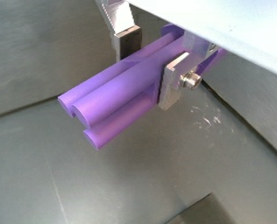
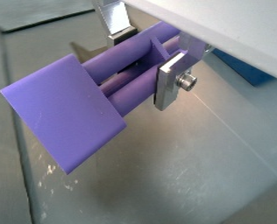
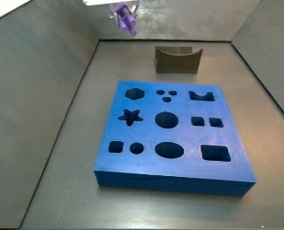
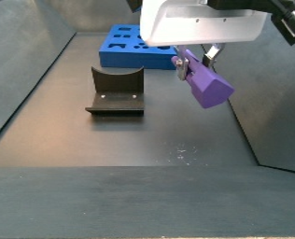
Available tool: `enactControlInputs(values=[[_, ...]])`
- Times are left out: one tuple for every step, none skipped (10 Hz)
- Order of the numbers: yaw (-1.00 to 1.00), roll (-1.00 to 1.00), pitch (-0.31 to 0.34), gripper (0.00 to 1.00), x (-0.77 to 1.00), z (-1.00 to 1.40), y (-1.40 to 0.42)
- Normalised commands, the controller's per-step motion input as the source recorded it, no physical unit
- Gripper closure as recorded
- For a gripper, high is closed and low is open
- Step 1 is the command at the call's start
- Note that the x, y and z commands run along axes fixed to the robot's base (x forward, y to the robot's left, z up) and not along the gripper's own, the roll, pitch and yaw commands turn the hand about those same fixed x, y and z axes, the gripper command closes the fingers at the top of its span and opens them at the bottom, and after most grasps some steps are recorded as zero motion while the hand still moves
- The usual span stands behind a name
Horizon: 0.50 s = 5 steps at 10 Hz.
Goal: Pick up the 3 prong object. Move up. Rotate the 3 prong object. Place the 3 prong object on the fixture. Regrasp the 3 prong object. Move to above the board. Insert the 3 prong object.
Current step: Rotate the 3 prong object.
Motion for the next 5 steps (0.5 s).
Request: enactControlInputs(values=[[-1.00, 0.00, -0.003, 1.00, 0.03, -0.06, 0.01], [-1.00, 0.00, -0.003, 1.00, 0.03, -0.05, 0.01], [-1.00, 0.00, -0.003, 1.00, 0.03, -0.05, 0.01], [-1.00, 0.00, -0.003, 1.00, 0.03, -0.05, 0.02], [-1.00, 0.00, -0.004, 1.00, 0.03, -0.04, 0.02]])
